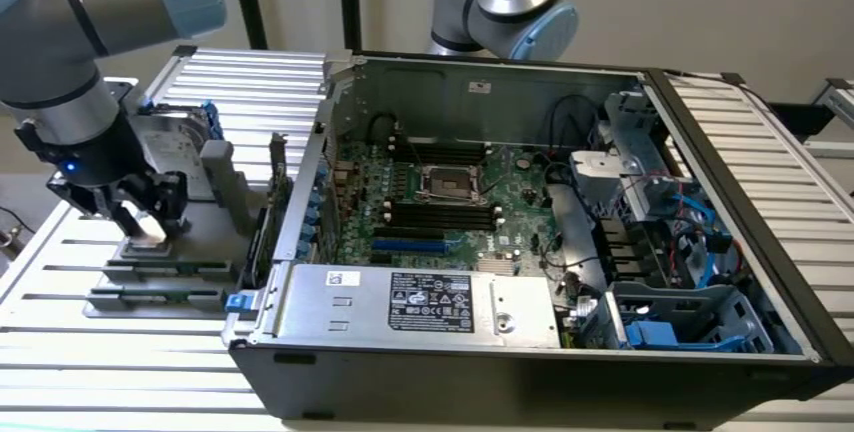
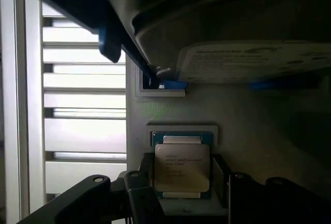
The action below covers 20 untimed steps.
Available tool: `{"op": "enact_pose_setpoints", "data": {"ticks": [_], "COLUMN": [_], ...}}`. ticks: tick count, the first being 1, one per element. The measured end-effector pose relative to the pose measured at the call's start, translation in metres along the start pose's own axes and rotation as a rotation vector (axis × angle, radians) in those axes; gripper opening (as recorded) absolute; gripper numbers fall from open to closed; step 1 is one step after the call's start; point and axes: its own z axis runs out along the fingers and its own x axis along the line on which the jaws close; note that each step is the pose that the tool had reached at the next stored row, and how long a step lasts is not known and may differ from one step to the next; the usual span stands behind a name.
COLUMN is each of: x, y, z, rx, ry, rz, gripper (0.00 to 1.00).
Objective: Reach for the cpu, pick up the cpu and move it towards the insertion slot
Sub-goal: 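Pick up the cpu and move it towards the insertion slot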
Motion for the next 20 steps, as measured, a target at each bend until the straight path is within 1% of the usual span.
{"op": "enact_pose_setpoints", "data": {"ticks": [2, 5, 8, 15, 20], "x": [0.0, 0.0, 0.0, -0.003, -0.01], "y": [0.0002, 0.0007, 0.0011, 0.0021, 0.0028], "z": [-0.0068, -0.02, -0.0339, -0.0658, -0.0883], "rx": [0.0, 0.0001, 0.0001, 0.0, 0.0001], "ry": [0.0021, 0.0051, 0.0067, 0.0076, 0.0078], "rz": [0.0, 0.0, 0.0, 0.0, -0.001], "gripper": [0.54, 0.54, 0.54, 0.54, 0.54]}}
